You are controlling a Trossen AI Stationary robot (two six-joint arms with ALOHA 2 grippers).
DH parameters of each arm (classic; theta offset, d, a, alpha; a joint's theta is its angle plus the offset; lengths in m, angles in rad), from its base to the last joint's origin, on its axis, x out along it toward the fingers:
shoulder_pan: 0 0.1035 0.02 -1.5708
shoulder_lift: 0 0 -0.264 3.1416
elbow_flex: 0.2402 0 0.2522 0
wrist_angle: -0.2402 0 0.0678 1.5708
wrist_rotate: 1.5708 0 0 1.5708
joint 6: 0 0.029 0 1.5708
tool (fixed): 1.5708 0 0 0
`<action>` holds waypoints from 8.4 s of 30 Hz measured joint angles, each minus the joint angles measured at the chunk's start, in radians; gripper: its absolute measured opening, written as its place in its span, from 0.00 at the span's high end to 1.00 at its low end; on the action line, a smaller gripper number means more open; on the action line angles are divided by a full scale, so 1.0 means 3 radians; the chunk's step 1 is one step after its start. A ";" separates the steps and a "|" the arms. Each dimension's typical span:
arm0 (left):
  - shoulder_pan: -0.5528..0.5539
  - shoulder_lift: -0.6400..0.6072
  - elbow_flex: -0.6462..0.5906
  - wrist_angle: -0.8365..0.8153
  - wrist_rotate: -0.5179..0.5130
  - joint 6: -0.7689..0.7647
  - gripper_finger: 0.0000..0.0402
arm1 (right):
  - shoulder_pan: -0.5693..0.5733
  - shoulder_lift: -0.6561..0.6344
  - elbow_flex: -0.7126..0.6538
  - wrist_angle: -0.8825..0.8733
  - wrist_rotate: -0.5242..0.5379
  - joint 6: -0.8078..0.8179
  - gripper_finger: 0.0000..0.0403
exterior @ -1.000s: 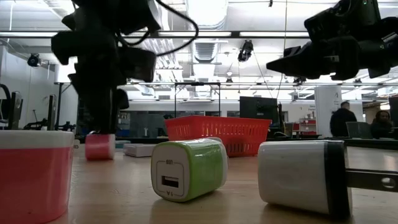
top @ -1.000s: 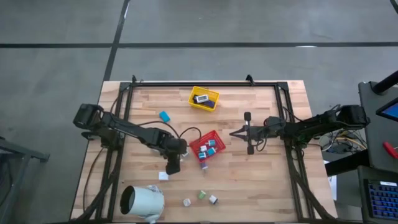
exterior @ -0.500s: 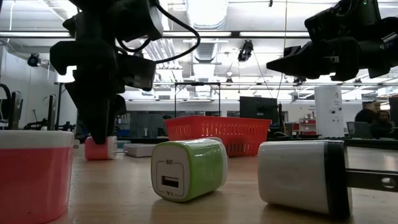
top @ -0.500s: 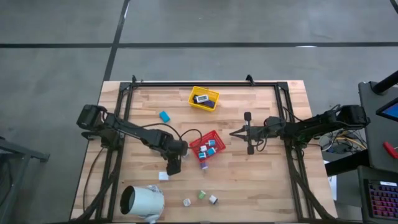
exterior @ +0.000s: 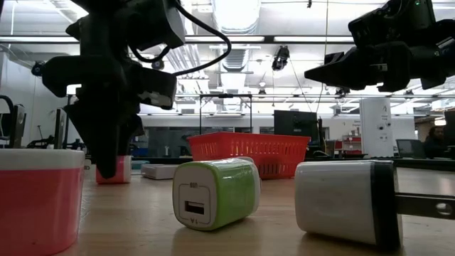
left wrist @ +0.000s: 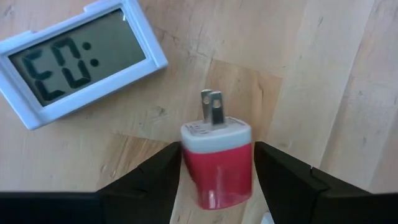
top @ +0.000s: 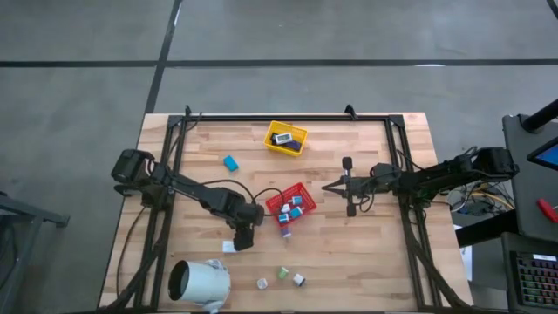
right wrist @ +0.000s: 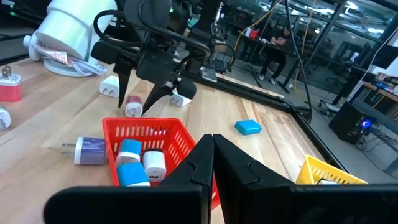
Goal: Pick & Place Office items
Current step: Put the top pink and white charger adapter into the red bin, then put the violet charger adapter into the red bin
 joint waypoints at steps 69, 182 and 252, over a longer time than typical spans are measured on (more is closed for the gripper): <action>-0.0311 -0.0526 -0.1226 0.3757 -0.1643 0.1829 0.68 | -0.0001 0.0000 0.0000 0.0120 -0.0089 -0.0004 0.98; 0.0798 0.0484 0.0708 0.1125 -0.0193 0.2307 0.53 | -0.0004 0.0000 0.0000 0.0013 -0.0066 -0.0059 0.98; 0.0129 0.0046 0.0431 0.1217 0.0155 0.3153 0.49 | 0.0234 0.0000 0.0600 -0.1748 -0.0494 0.1142 0.41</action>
